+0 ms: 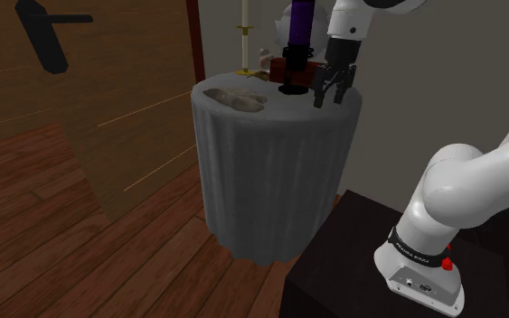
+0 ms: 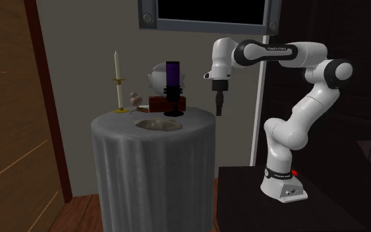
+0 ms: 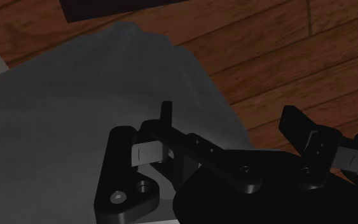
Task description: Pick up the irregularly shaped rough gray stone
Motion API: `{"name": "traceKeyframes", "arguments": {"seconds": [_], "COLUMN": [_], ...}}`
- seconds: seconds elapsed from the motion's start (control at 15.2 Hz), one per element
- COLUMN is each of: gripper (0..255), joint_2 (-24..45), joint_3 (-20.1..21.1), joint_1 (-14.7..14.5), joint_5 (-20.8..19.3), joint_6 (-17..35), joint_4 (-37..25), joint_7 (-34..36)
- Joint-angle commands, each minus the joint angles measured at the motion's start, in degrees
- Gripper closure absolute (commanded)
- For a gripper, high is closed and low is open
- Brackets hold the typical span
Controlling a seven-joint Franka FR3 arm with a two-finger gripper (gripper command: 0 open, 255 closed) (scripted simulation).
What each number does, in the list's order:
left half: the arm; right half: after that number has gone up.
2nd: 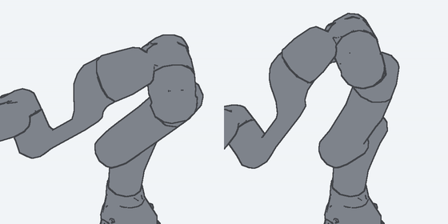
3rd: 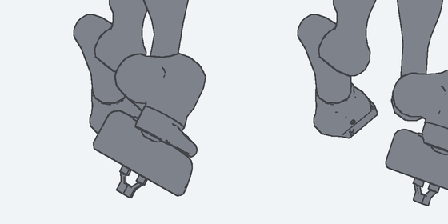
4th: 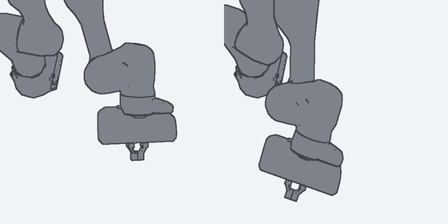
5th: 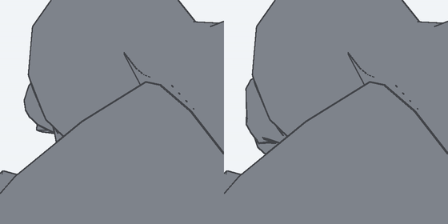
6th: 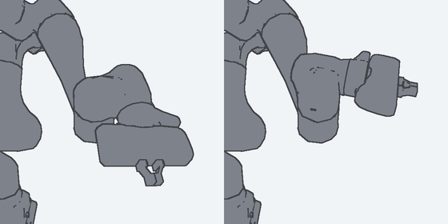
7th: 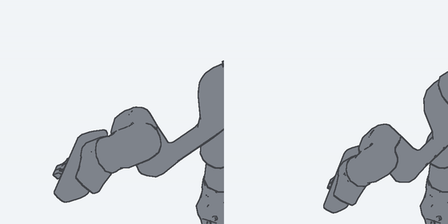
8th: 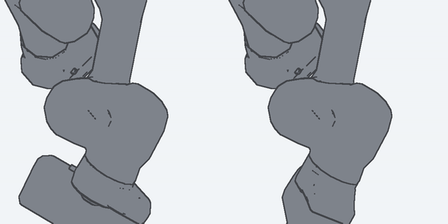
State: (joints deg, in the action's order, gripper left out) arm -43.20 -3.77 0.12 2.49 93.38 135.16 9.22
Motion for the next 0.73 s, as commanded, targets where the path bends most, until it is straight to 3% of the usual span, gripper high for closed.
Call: {"name": "traceKeyframes", "arguments": {"seconds": [0.0,0.66], "gripper": [0,0], "joint_2": [0.0,22.14], "joint_3": [0.0,-3.52], "joint_1": [0.0,-4.85], "joint_5": [0.0,1.61], "joint_6": [0.0,7.0], "joint_4": [0.0,-16.6], "joint_7": [0.0,-13.48]}}
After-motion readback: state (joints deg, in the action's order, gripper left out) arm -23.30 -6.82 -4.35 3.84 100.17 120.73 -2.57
